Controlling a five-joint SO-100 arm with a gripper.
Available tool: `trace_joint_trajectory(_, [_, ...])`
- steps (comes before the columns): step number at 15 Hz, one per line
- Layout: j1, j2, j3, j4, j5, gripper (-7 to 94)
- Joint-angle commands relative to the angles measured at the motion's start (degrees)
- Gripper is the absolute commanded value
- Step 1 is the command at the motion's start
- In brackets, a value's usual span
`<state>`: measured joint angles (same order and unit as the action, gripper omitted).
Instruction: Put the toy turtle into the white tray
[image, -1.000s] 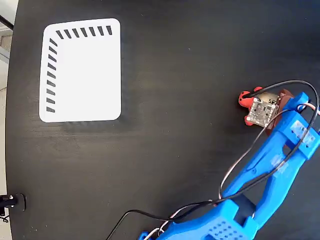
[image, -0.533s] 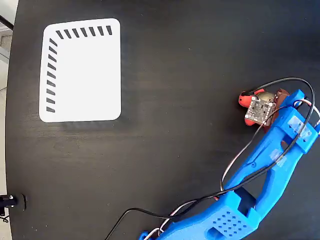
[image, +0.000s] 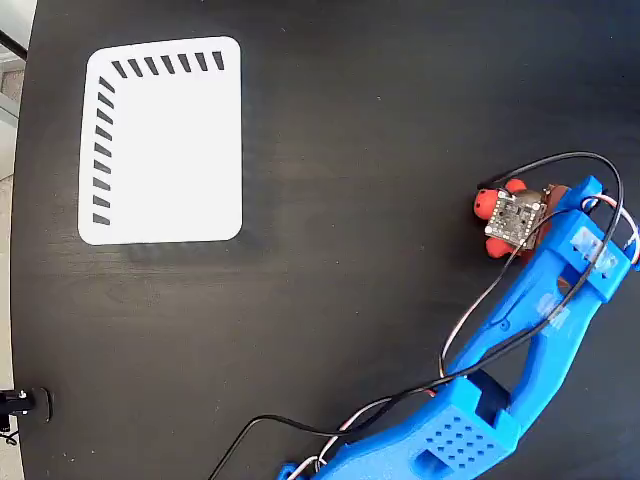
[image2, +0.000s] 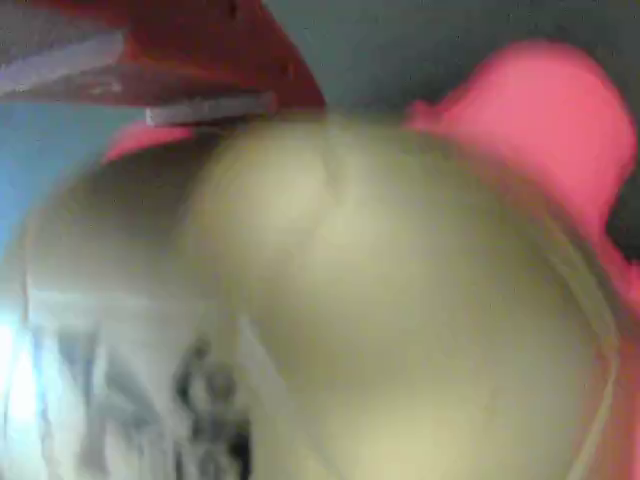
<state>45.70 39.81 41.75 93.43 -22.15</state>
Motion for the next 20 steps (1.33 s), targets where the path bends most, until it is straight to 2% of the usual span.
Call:
trace_joint_trajectory(1, [0.0, 2.5, -2.7, 1.4, 0.0, 7])
trace_joint_trajectory(2, [0.1, 2.7, -2.7, 1.5, 0.3, 0])
trace_joint_trajectory(6, [0.8, 6.6, -2.5, 1.5, 2.4, 0])
trace_joint_trajectory(13, [-0.5, 29.5, 6.2, 4.0, 5.4, 0])
trace_joint_trajectory(16, [-2.5, 39.0, 8.8, 9.9, 5.5, 0])
trace_joint_trajectory(19, [-5.7, 46.1, 14.2, 9.8, 7.1, 0])
trace_joint_trajectory(20, [-8.2, 49.4, 18.2, 7.3, 8.5, 0])
